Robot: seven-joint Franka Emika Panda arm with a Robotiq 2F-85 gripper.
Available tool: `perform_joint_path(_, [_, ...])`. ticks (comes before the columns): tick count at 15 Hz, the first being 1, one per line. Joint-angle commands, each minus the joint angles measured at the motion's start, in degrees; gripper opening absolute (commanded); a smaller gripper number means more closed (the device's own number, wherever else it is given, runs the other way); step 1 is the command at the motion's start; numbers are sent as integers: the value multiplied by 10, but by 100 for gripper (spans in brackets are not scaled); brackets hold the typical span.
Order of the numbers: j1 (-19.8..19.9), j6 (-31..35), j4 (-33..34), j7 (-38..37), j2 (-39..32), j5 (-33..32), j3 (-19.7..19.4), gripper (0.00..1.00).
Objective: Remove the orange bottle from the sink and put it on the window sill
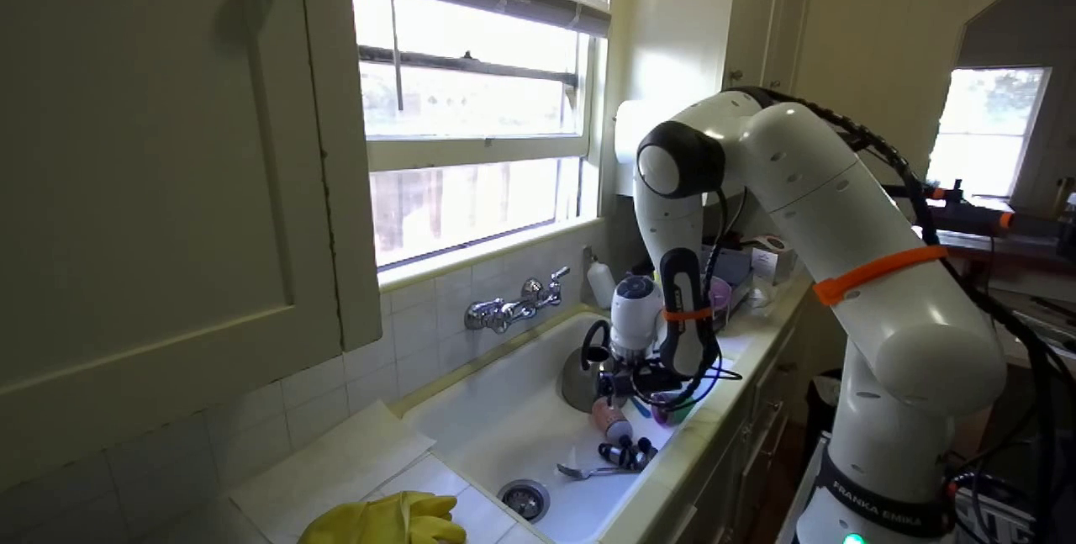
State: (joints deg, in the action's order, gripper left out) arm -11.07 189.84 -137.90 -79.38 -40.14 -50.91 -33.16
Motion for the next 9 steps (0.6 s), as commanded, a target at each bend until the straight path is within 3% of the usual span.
perform_joint_path(1, [-3,73,24,2,-69,8,-15,100])
perform_joint_path(5, [-20,101,44,8,-118,27,-32,100])
perform_joint_path(9, [-68,124,65,20,-173,68,-67,100])
